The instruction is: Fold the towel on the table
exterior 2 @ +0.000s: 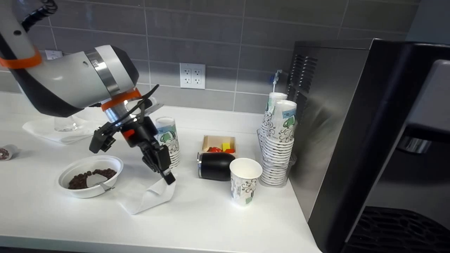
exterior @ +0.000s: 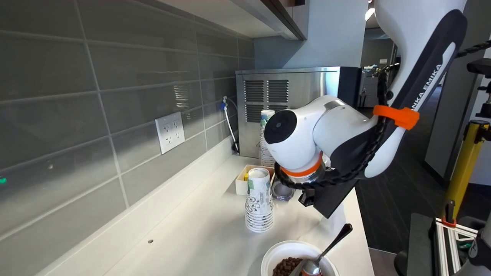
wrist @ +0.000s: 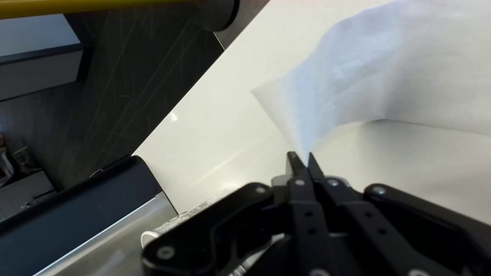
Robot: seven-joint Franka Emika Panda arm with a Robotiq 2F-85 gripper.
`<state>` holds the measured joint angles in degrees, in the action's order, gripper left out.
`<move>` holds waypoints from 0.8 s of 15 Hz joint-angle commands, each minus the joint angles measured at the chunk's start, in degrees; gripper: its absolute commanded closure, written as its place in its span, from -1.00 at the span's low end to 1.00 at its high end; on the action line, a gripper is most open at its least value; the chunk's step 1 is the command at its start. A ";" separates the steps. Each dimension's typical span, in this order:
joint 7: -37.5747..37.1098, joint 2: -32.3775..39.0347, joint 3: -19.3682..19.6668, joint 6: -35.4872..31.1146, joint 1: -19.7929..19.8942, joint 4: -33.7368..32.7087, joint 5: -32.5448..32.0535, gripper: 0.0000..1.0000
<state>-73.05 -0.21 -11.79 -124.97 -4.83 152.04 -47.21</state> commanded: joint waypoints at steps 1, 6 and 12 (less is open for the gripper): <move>-1.09 2.46 0.45 1.48 -2.55 -2.60 -1.44 0.99; -5.03 2.77 0.75 9.53 -4.11 -4.14 -1.92 0.99; -11.18 3.36 1.30 23.85 -4.16 -5.75 -1.98 0.99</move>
<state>-79.94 1.73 -11.17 -106.92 -8.11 147.98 -47.39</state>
